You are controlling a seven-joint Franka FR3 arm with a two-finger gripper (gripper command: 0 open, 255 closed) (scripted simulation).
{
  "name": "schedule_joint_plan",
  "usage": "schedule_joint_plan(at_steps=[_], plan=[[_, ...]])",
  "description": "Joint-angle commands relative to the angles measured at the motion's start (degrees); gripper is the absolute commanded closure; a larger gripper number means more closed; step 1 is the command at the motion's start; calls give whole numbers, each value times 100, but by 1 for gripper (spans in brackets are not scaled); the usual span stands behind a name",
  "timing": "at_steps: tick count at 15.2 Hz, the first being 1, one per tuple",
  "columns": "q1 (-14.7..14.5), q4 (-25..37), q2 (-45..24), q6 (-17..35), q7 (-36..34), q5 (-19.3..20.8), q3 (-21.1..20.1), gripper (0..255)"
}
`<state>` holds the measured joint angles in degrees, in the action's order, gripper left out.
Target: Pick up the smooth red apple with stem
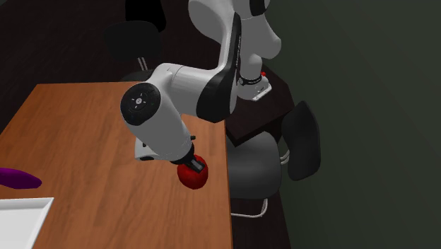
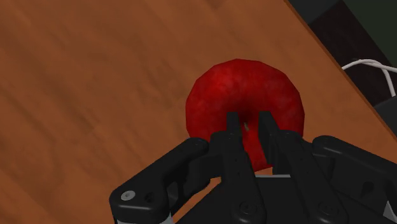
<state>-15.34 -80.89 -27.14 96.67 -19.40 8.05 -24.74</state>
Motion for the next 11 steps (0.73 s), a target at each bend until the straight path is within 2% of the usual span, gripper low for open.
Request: schedule_joint_plan(at_steps=[1,7,11], plan=[[1,-6,2,5,1,0,0,255],[-4,-3,-6,9,-4,2,0,255],[-26,271,20,-285,1,-12,-12,255]])
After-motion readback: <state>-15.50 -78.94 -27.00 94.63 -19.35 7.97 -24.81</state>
